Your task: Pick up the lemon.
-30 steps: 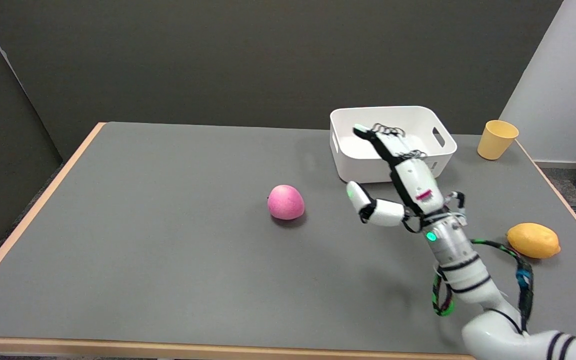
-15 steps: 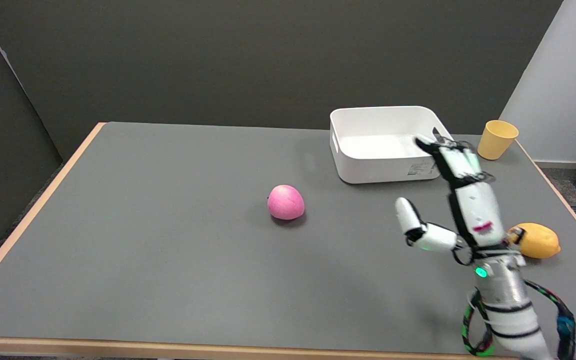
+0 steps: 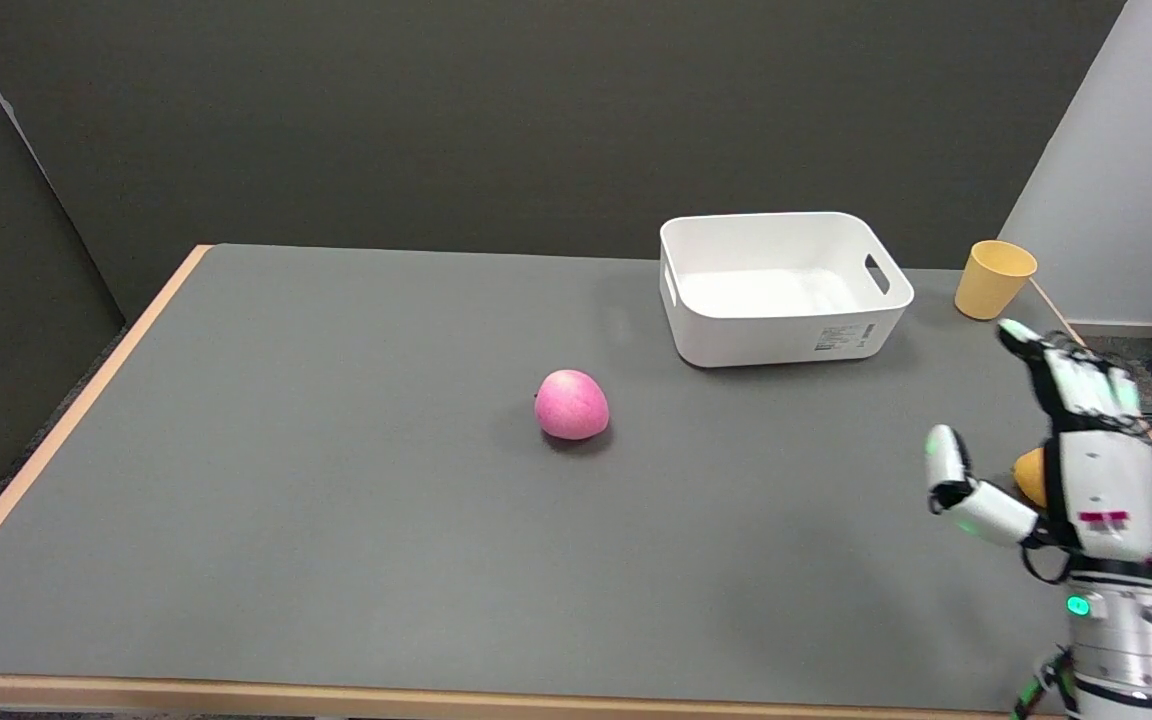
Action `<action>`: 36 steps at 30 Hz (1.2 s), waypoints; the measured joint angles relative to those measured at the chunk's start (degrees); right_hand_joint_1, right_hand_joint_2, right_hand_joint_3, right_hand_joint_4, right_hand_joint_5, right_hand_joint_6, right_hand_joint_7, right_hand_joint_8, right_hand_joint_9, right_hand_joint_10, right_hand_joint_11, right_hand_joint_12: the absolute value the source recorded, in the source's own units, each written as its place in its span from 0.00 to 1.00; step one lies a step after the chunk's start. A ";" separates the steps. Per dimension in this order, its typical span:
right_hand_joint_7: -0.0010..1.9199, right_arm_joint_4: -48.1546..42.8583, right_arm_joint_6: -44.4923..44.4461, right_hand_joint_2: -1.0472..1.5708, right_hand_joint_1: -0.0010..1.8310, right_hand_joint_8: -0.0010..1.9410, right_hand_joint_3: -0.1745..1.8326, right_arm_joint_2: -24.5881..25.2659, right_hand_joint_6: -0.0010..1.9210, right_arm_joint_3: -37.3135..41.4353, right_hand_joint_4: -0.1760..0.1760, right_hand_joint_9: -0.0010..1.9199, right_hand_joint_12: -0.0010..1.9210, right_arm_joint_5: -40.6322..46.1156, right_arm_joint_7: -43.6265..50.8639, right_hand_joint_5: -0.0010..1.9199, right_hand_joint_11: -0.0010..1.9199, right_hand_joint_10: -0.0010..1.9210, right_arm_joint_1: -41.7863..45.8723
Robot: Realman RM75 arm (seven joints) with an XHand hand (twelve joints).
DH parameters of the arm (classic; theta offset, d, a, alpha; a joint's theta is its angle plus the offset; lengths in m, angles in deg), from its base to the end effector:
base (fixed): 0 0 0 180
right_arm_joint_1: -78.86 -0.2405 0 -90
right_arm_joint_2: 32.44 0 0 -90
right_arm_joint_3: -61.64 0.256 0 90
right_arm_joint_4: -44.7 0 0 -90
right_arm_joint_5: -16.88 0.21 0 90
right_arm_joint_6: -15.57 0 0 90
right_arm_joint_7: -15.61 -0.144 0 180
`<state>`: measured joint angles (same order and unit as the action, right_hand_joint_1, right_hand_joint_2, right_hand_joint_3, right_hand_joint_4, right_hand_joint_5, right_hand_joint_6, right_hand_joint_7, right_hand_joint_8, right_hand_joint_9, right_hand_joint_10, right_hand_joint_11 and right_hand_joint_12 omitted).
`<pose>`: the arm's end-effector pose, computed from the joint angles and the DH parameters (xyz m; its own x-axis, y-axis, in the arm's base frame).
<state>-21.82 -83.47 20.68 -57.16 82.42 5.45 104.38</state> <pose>-0.2898 -0.1204 0.4220 0.7392 0.6360 0.2218 -0.3972 0.1456 0.9061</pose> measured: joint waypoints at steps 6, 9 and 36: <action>0.14 3.74 -1.74 0.63 0.25 0.20 0.57 0.06 0.23 0.05 0.55 0.10 0.55 6.95 0.62 0.10 0.00 0.38 1.10; 0.14 6.14 -1.76 0.63 0.25 0.20 0.57 0.18 0.23 0.05 0.56 0.09 0.55 9.99 0.02 0.10 0.00 0.38 1.25; 0.13 29.55 13.96 0.63 0.21 0.19 0.57 0.62 0.23 -1.80 0.59 0.08 0.54 16.62 -15.86 0.09 0.00 0.36 -8.43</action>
<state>7.72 -69.51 21.29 -58.96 99.04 -10.41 95.94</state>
